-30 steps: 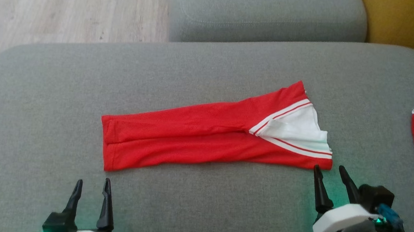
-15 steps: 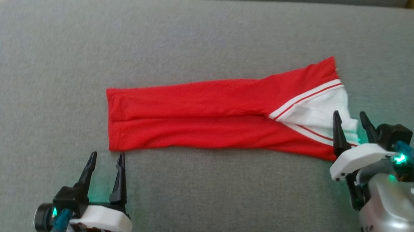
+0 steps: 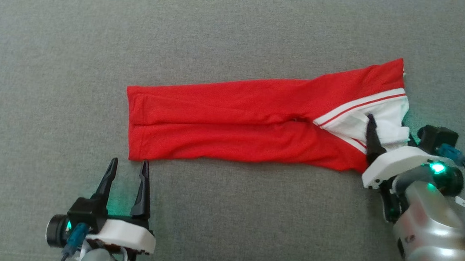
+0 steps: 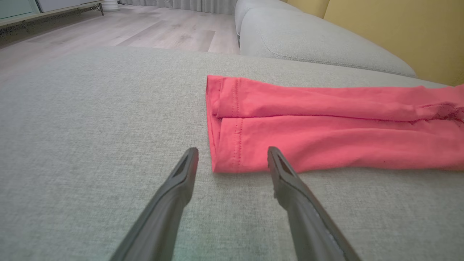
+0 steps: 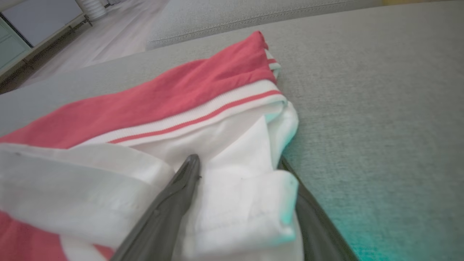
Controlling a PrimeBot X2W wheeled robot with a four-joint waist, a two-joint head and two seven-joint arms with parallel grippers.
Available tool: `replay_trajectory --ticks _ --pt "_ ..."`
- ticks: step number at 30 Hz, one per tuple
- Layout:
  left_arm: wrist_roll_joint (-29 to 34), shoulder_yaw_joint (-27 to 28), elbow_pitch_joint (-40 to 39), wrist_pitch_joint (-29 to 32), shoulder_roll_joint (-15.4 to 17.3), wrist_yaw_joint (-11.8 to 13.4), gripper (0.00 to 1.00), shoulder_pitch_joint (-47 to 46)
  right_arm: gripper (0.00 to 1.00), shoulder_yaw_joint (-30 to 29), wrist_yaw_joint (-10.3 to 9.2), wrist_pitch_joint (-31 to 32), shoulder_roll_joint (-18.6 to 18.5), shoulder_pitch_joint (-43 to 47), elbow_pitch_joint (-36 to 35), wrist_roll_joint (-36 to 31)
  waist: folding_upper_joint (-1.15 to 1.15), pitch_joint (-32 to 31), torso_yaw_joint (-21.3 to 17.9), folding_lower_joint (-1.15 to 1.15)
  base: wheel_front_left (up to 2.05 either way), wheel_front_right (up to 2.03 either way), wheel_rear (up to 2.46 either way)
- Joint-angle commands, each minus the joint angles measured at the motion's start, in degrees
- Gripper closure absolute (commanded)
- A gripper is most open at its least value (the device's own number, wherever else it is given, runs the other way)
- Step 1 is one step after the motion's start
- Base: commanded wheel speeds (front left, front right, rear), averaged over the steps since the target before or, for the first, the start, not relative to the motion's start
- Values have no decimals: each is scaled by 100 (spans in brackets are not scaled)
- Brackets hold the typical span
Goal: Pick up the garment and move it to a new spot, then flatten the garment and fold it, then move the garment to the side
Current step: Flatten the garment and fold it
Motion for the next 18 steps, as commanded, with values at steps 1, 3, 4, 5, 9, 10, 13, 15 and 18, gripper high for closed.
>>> replay_trajectory --ticks 1,3,4,5,9,10,13,15,18 --pt "-38 90 -147 -30 7 35 0 -92 0 517 -4 219 284 300 -31 307 0 -21 -11 0 0 0 0" --pt "-44 83 -148 -30 7 38 0 -93 65 757 -4 271 276 359 -138 620 0 -30 -32 0 0 0 0" --pt "-47 85 -148 -30 7 32 0 -95 100 847 -4 255 229 375 -183 741 0 -43 -48 0 0 0 0" --pt "-48 85 -148 -30 7 25 0 -96 100 911 -4 223 149 379 -204 830 0 -58 -64 0 0 0 0" --pt "-55 77 -137 -30 7 10 0 -71 100 919 -4 96 -121 338 -201 1023 0 -154 -124 0 0 0 0" --pt "-53 69 -132 -30 7 -4 0 -53 100 876 -4 63 -219 319 -186 1062 0 -198 -146 0 0 0 0" --pt "-76 22 -108 -30 7 -41 0 22 100 739 -4 15 -499 274 -180 1107 0 -351 -216 0 0 0 0" --pt "-119 -10 -89 -30 7 -54 0 83 100 658 -4 8 -664 242 -327 1085 0 -432 -261 0 0 0 0" --pt "-193 -93 -52 -30 7 -65 0 166 100 576 -4 5 -763 278 -775 994 0 -529 -283 0 0 0 0"
